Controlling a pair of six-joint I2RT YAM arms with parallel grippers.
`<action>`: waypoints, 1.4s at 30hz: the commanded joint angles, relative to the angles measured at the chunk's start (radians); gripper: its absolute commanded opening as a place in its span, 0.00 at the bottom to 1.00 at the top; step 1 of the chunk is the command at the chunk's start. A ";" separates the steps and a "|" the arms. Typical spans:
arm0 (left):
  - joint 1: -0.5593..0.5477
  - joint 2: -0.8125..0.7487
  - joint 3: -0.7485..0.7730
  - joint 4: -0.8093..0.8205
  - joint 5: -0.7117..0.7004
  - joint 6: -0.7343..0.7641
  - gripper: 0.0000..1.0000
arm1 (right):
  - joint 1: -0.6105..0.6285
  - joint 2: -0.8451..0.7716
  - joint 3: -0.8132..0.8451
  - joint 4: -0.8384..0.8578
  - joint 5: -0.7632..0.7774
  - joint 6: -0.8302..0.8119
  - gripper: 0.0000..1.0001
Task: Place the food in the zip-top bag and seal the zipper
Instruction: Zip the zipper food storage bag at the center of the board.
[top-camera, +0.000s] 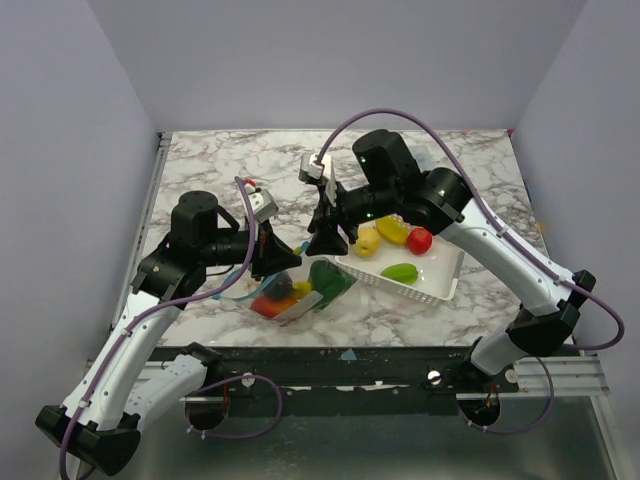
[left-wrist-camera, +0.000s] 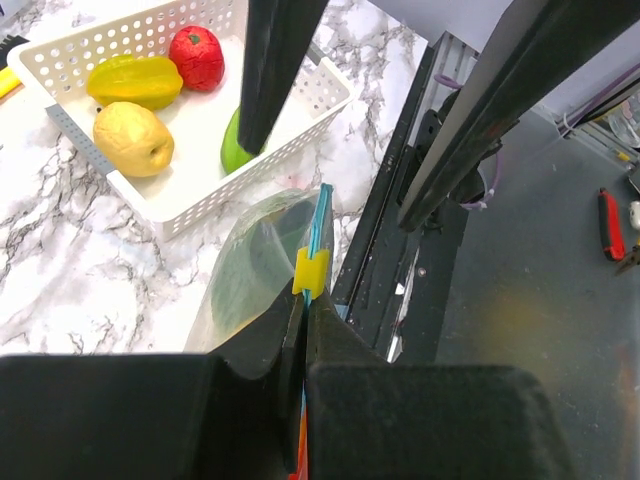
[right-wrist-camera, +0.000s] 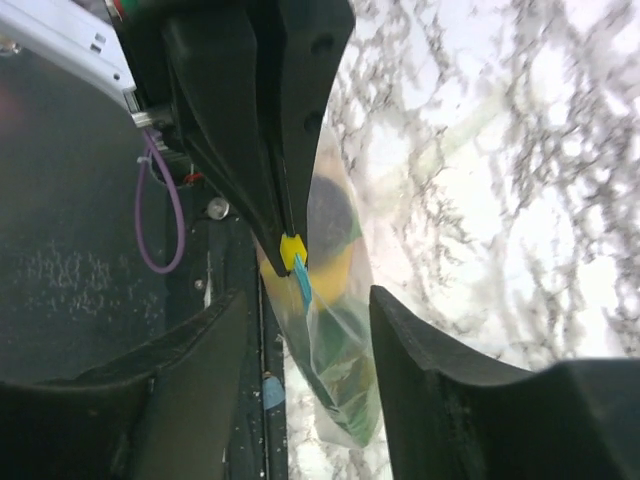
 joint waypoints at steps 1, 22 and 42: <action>-0.005 -0.011 0.015 0.046 0.028 0.008 0.00 | 0.006 0.082 0.157 -0.168 0.026 -0.113 0.52; -0.113 0.003 0.261 -0.306 -0.505 0.235 0.00 | 0.005 0.062 -0.001 0.097 0.046 -0.100 0.73; -0.185 0.091 0.098 -0.181 -0.292 0.211 0.00 | 0.006 -0.094 -0.236 0.149 0.061 -0.172 0.68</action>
